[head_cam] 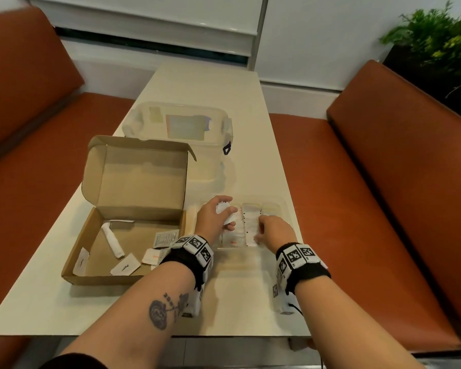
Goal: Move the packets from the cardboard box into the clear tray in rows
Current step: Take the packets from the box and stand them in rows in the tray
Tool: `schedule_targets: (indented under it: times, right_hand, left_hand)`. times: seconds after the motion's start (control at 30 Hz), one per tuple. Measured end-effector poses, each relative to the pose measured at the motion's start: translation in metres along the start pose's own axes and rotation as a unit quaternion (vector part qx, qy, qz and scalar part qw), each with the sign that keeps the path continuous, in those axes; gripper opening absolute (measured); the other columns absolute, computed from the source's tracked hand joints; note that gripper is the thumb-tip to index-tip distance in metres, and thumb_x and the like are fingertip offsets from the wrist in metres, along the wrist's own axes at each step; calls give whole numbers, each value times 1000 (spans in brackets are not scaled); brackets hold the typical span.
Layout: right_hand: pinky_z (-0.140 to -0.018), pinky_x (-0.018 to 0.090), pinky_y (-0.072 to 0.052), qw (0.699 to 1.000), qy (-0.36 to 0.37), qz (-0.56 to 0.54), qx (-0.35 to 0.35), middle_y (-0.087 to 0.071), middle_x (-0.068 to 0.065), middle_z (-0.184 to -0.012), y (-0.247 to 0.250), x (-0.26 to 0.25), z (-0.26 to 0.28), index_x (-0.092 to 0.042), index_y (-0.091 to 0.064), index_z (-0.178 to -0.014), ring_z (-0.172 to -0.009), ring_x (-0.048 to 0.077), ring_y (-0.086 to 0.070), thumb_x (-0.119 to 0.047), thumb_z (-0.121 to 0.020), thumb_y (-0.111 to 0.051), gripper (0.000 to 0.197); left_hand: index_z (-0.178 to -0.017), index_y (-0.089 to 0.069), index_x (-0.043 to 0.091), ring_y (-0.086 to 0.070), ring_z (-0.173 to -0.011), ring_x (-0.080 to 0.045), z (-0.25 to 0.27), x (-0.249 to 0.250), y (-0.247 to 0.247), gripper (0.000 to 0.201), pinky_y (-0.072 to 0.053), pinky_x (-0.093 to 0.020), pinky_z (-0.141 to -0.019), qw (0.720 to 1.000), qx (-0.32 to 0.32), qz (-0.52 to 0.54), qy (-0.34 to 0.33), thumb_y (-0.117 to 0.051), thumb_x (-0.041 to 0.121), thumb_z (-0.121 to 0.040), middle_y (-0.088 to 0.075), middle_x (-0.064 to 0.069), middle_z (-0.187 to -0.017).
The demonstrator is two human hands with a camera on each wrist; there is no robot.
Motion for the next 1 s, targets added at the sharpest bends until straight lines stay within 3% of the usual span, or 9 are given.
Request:
schedule_targets:
  times: [0.27,0.43,0.67,0.7,0.8,0.87,0.93,1.0]
  right_hand:
    - [-68,30,-46,998,25,19,-54,-56,0,-83,4,2,0,-18,-48,-82,-76,20,-54,-19,-76,-70,23]
    - [-64,28,-40,999,28,36,-22,-54,1,-80,3,0,1,-17,-44,-81,-73,21,-51,-17,-81,-63,19]
    - [-66,31,-43,999,16,37,-1,-59,6,-84,3,-3,3,-17,-44,-82,-74,22,-52,-16,-87,-56,14]
    - [-66,31,-43,999,13,33,-4,-58,5,-84,3,-3,3,-17,-44,-81,-74,23,-53,-16,-86,-56,13]
    - [-68,31,-45,1000,14,15,3,-58,4,-88,6,-4,4,-17,-50,-81,-81,24,-57,-22,-86,-60,12]
    - [-74,32,-48,998,19,-15,57,-59,5,-94,11,-8,4,-14,-60,-87,-87,22,-58,-28,-88,-59,14]
    - [-73,31,-47,989,24,-80,119,-61,4,-92,16,-14,4,-14,-65,-91,-85,19,-57,-34,-91,-55,22]
    - [-68,27,-45,971,23,-203,126,-64,1,-83,20,-23,5,-15,-67,-86,-76,14,-58,-39,-89,-58,25]
  left_hand:
    - [-106,-65,13,-60,-50,-22,-1,-1,3,20,-56,-23,-55,1000,-4,-12,-2,-68,10,-87,-50,1,-113]
    - [-106,-65,14,-61,-50,-21,-1,0,3,20,-57,-24,-57,1000,-9,-20,-2,-68,11,-87,-50,4,-109]
    - [-106,-64,15,-60,-50,-19,-1,-2,2,19,-56,-23,-53,1000,-13,-13,5,-67,11,-87,-50,9,-104]
    - [-106,-64,14,-60,-50,-20,-1,-3,2,18,-56,-24,-53,1000,-16,-10,7,-66,11,-88,-53,8,-104]
    - [-106,-61,11,-59,-54,-21,-2,-3,2,14,-54,-24,-51,999,-28,21,18,-51,11,-98,-65,-14,-101]
    - [-109,-59,8,-60,-56,-22,-3,-2,3,20,-55,-24,-50,997,-32,60,40,-40,10,-102,-64,-20,-100]
    - [-114,-58,3,-61,-63,-25,-4,0,4,26,-57,-26,-53,993,-38,94,62,-35,10,-103,-62,-23,-101]
    - [-118,-57,0,-62,-75,-28,-4,3,4,29,-59,-27,-55,989,-45,116,82,-33,7,-103,-60,-23,-101]
Point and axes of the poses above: each hand's wrist, its own z-axis away from the middle knuckle, its own y-axis out of the back of the hand, x = y × z, the point moved 2 cm from there along -z, towards the middle knuckle
